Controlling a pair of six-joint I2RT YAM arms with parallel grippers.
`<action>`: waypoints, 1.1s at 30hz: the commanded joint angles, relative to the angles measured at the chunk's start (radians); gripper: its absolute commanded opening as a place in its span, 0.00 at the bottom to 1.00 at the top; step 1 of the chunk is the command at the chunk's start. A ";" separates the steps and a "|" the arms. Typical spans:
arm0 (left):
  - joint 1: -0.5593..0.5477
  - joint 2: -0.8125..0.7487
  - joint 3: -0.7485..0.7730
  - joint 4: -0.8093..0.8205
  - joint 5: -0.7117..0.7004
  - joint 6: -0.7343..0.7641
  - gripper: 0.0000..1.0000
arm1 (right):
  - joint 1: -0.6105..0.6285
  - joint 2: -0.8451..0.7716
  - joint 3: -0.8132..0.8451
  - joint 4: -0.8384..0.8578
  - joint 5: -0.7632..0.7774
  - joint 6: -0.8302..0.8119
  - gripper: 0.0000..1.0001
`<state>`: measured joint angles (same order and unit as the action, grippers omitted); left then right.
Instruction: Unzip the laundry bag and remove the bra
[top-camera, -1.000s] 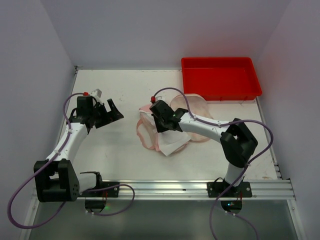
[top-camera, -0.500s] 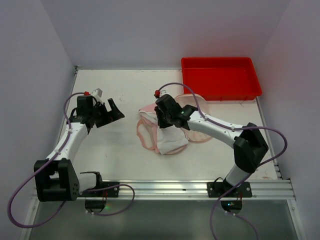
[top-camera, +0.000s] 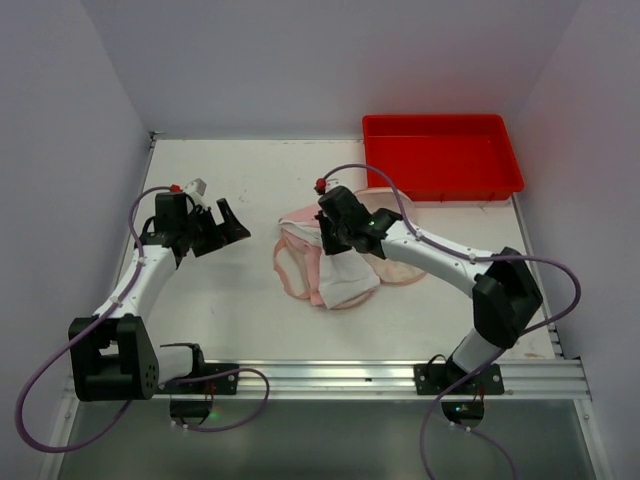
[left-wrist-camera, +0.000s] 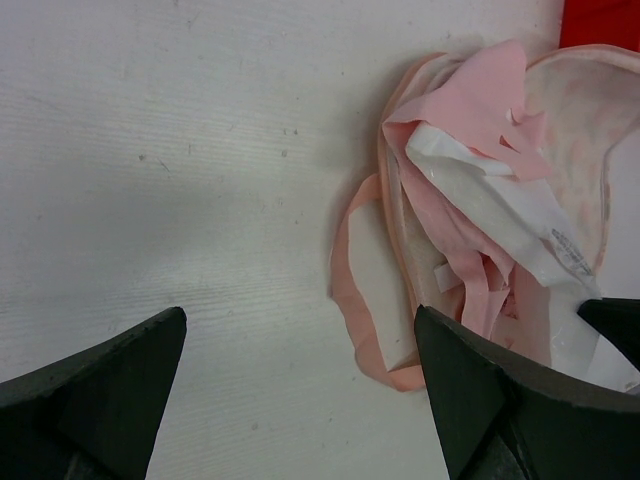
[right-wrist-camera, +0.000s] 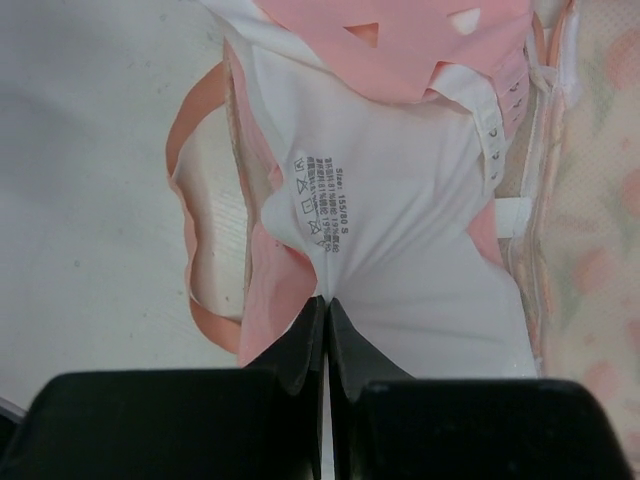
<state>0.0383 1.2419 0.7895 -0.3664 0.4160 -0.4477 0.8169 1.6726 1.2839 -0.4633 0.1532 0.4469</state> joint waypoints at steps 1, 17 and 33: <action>0.009 -0.001 -0.001 0.026 0.024 0.027 1.00 | -0.004 -0.152 0.009 0.017 -0.044 -0.066 0.00; 0.011 -0.012 -0.001 0.026 0.000 0.024 1.00 | -0.151 -0.432 0.337 -0.110 -0.227 -0.175 0.00; 0.009 -0.006 -0.006 0.020 -0.025 0.027 1.00 | -0.682 0.100 0.825 -0.127 0.074 0.028 0.00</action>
<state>0.0387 1.2415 0.7891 -0.3645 0.3973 -0.4477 0.1947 1.7050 2.0193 -0.5800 0.1577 0.3901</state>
